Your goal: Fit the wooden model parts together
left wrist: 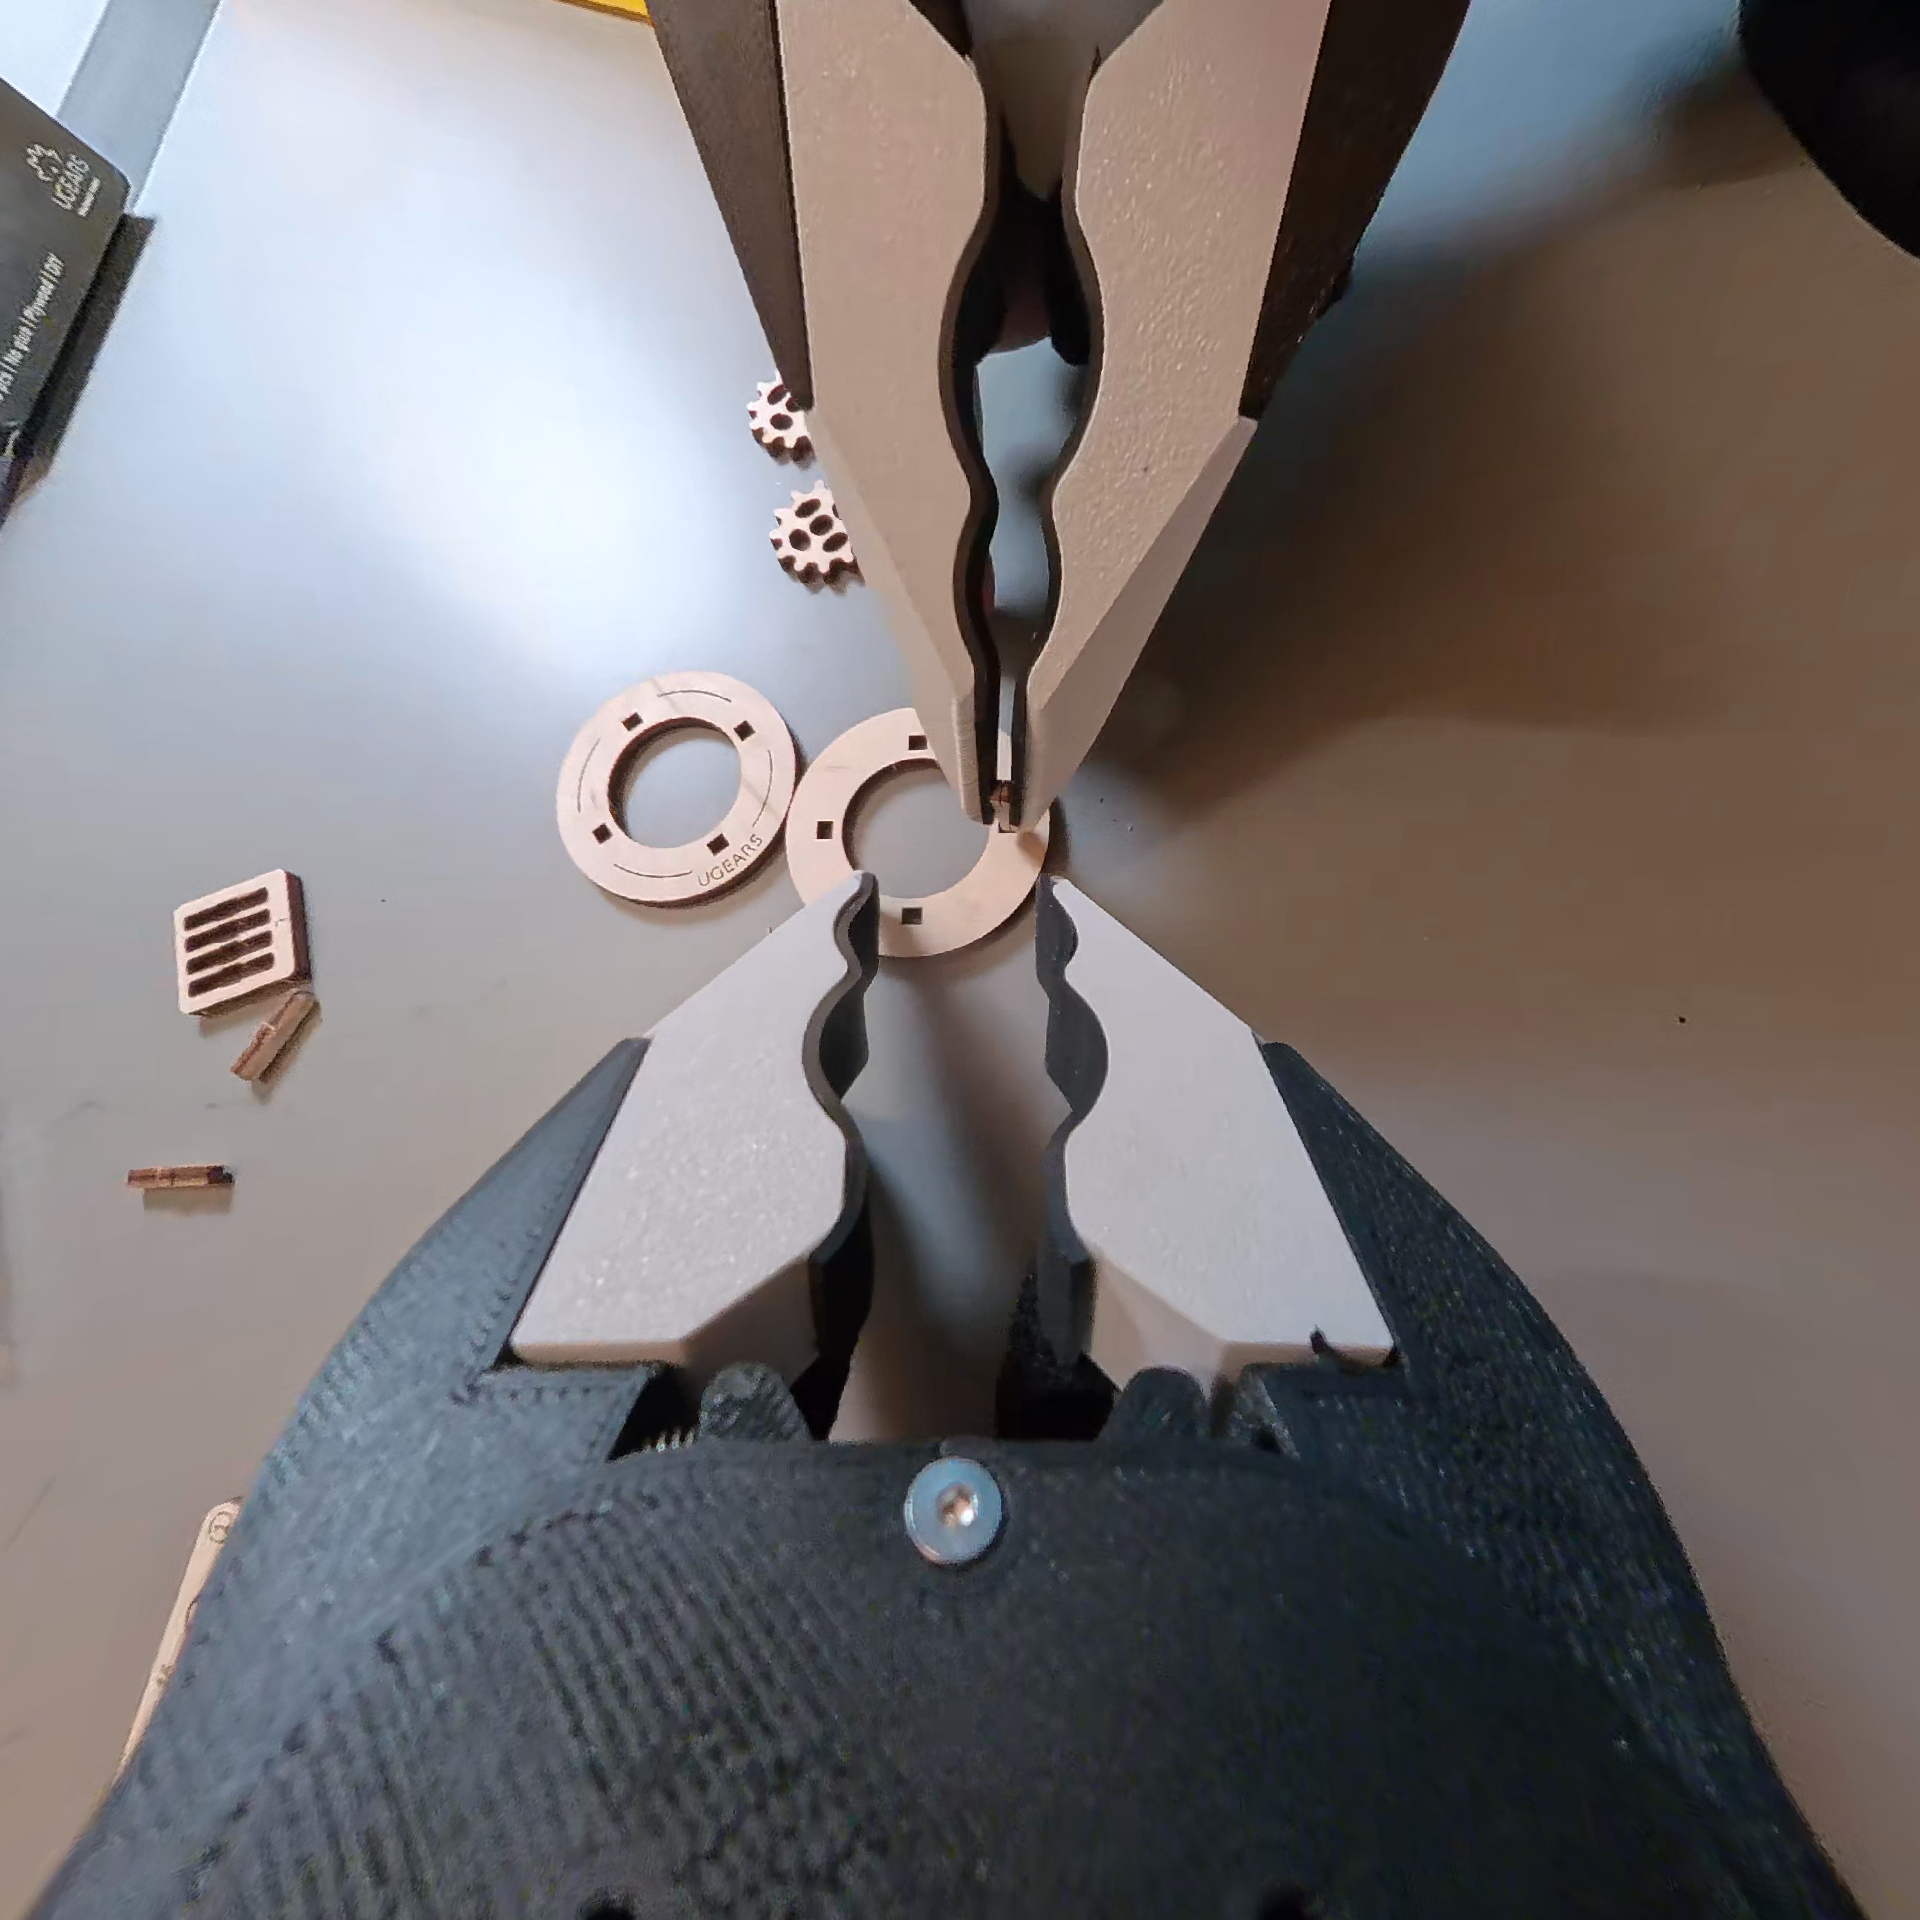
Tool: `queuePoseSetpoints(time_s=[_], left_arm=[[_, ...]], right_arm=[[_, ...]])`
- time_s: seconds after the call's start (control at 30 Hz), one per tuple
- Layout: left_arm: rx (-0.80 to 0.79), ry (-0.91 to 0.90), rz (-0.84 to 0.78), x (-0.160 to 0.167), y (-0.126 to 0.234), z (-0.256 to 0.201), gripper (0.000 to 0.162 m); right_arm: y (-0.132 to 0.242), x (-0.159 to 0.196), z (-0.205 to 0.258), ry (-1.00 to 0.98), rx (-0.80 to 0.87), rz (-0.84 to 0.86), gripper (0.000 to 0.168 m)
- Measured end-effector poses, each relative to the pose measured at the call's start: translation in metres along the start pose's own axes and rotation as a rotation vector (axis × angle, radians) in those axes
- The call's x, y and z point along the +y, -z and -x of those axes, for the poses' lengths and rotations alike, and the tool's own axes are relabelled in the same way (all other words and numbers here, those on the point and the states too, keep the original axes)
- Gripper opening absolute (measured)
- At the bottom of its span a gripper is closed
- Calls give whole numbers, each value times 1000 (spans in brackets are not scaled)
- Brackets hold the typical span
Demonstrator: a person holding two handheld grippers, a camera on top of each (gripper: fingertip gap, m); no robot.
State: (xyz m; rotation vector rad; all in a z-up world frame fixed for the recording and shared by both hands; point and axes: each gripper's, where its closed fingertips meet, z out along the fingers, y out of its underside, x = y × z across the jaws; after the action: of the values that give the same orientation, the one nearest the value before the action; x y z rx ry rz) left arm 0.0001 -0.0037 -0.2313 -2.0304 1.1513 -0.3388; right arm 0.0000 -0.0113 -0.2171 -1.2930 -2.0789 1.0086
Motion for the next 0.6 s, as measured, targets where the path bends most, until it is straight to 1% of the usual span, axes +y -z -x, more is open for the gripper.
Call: queuePoseSetpoints(time_s=[0.2,0.6], left_arm=[[8,12,-8,-1,-1,1,37],[25,8,-18,-2,-2,-1,33]], right_arm=[[-1,2,-2,21,5,15,1],[-2,1,3,29,-34,-10,1]])
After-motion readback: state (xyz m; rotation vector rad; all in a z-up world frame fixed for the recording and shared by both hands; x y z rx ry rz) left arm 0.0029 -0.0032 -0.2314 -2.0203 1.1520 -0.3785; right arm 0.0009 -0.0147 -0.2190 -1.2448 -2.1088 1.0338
